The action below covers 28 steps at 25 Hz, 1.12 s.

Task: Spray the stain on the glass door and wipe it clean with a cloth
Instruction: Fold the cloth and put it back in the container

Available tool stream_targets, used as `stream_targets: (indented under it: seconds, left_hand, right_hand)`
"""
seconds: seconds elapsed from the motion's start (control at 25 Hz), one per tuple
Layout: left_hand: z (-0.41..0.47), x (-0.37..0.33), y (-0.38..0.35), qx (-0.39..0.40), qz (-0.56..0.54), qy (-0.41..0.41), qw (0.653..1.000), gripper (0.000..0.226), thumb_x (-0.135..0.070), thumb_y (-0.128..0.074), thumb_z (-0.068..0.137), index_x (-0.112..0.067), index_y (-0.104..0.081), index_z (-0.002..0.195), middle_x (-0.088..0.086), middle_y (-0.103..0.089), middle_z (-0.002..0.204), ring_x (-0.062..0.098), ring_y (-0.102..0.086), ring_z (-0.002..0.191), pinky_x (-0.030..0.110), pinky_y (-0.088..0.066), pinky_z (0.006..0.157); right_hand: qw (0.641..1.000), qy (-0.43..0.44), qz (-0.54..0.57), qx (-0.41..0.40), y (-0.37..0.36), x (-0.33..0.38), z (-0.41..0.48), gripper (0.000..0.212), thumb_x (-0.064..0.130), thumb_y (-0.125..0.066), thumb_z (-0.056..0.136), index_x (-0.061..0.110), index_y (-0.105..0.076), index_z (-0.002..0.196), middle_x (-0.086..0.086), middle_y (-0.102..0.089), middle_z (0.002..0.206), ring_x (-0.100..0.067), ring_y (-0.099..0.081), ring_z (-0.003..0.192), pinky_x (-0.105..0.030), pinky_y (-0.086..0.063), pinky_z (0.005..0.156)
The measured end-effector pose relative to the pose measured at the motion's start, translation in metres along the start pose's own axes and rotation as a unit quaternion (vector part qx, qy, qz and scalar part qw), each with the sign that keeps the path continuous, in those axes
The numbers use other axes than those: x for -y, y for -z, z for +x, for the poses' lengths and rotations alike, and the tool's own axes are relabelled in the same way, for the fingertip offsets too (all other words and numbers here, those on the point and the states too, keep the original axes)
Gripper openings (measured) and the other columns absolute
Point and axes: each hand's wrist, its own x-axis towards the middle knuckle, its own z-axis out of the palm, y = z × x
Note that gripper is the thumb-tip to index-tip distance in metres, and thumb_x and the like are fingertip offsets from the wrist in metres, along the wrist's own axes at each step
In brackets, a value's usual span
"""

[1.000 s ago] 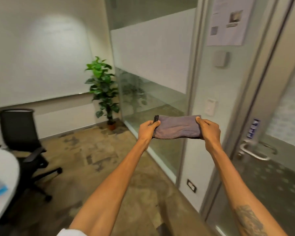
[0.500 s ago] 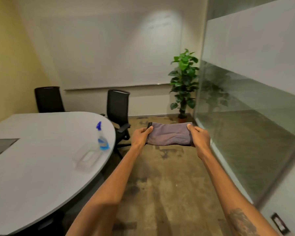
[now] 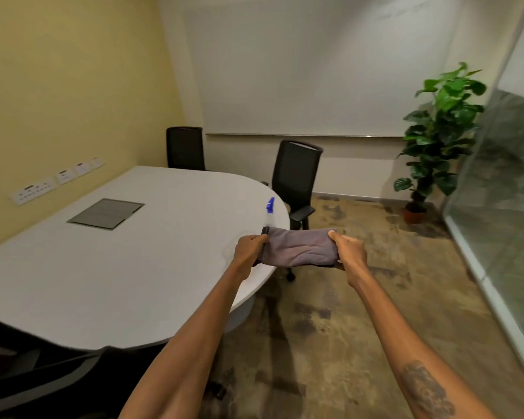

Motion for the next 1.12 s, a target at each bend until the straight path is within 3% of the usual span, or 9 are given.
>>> stream_targets:
  seconds: [0.12,0.24,0.32,0.44,0.48,0.6,0.84,1.0,1.12]
  left_hand:
    - [0.029,0.017,0.032,-0.027,0.009,0.005,1.000,0.042,-0.029,-0.061,0.097,0.000,-0.061,0.127,0.022,-0.064,0.123,0.028,-0.060,0.098,0.035,-0.051,0.093]
    - [0.062,0.032,0.054,-0.041,0.026,0.001,0.999,0.037,-0.023,-0.060,0.097,0.000,-0.061,0.126,0.021,-0.064,0.123,0.023,-0.058,0.095,0.029,-0.051,0.080]
    - [0.086,0.036,0.061,-0.047,0.031,-0.001,0.998,0.037,-0.020,-0.058,0.097,-0.002,-0.060,0.128,0.018,-0.064,0.123,0.023,-0.059,0.097,0.030,-0.050,0.080]
    - [0.130,0.041,0.066,-0.066,0.033,0.012,0.997,0.036,-0.018,-0.060,0.095,-0.006,-0.062,0.129,0.014,-0.066,0.122,0.027,-0.062,0.103,0.034,-0.053,0.084]
    - [0.140,0.042,0.068,-0.077,0.042,0.016,0.996,0.036,-0.019,-0.062,0.093,-0.008,-0.064,0.127,0.013,-0.068,0.121,0.028,-0.064,0.104,0.036,-0.054,0.086]
    - [0.189,0.041,0.072,-0.109,0.064,0.023,0.992,0.033,-0.023,-0.067,0.087,-0.014,-0.070,0.118,0.008,-0.072,0.116,0.027,-0.066,0.105,0.040,-0.056,0.094]
    - [0.249,0.048,0.067,-0.137,0.072,0.048,0.987,0.031,-0.022,-0.072,0.082,-0.018,-0.074,0.113,0.004,-0.074,0.112,0.024,-0.067,0.105,0.042,-0.054,0.099]
    - [0.272,0.050,0.065,-0.148,0.093,0.055,0.983,0.032,-0.020,-0.072,0.083,-0.016,-0.074,0.115,0.004,-0.075,0.112,0.023,-0.068,0.104,0.039,-0.054,0.097]
    - [0.289,0.053,0.068,-0.159,0.106,0.054,0.980,0.034,-0.020,-0.073,0.083,-0.015,-0.073,0.117,0.004,-0.074,0.115,0.023,-0.068,0.106,0.038,-0.053,0.099]
  right_hand:
    - [0.998,-0.040,0.019,0.041,-0.047,-0.003,0.015,0.027,0.026,-0.063,0.096,0.002,-0.070,0.105,-0.014,-0.069,0.099,-0.026,-0.066,0.082,-0.029,-0.053,0.060]
    - [0.994,-0.056,0.007,0.095,-0.083,-0.015,0.045,0.034,0.027,-0.061,0.094,0.001,-0.069,0.114,-0.021,-0.072,0.106,-0.030,-0.070,0.086,-0.041,-0.060,0.075]
    - [0.988,-0.053,-0.015,0.148,-0.102,-0.018,0.065,0.038,0.029,-0.060,0.091,0.000,-0.066,0.115,-0.023,-0.070,0.114,-0.030,-0.069,0.081,-0.043,-0.059,0.074]
    - [0.977,-0.065,-0.069,0.191,-0.134,-0.026,0.111,0.042,0.028,-0.058,0.092,-0.004,-0.062,0.120,-0.029,-0.063,0.123,-0.047,-0.065,0.107,-0.054,-0.055,0.090]
    - [0.975,-0.078,-0.076,0.196,-0.142,-0.026,0.120,0.041,0.024,-0.058,0.094,-0.004,-0.061,0.122,-0.031,-0.063,0.123,-0.048,-0.063,0.110,-0.053,-0.056,0.090]
    - [0.964,-0.132,-0.062,0.222,-0.172,-0.030,0.166,0.039,0.017,-0.064,0.092,0.000,-0.059,0.127,-0.025,-0.068,0.117,-0.039,-0.072,0.093,-0.039,-0.063,0.063]
    - [0.945,-0.192,-0.029,0.262,-0.205,-0.058,0.226,0.049,0.018,-0.065,0.091,0.006,-0.050,0.136,-0.020,-0.065,0.122,-0.038,-0.071,0.098,-0.046,-0.063,0.078]
    - [0.941,-0.207,-0.011,0.267,-0.222,-0.072,0.249,0.051,0.018,-0.066,0.092,0.008,-0.047,0.138,-0.019,-0.063,0.122,-0.037,-0.070,0.099,-0.040,-0.064,0.066]
    - [0.939,-0.227,-0.001,0.260,-0.234,-0.079,0.262,0.052,0.021,-0.067,0.092,0.011,-0.047,0.139,-0.017,-0.062,0.125,-0.037,-0.069,0.102,-0.041,-0.064,0.067]
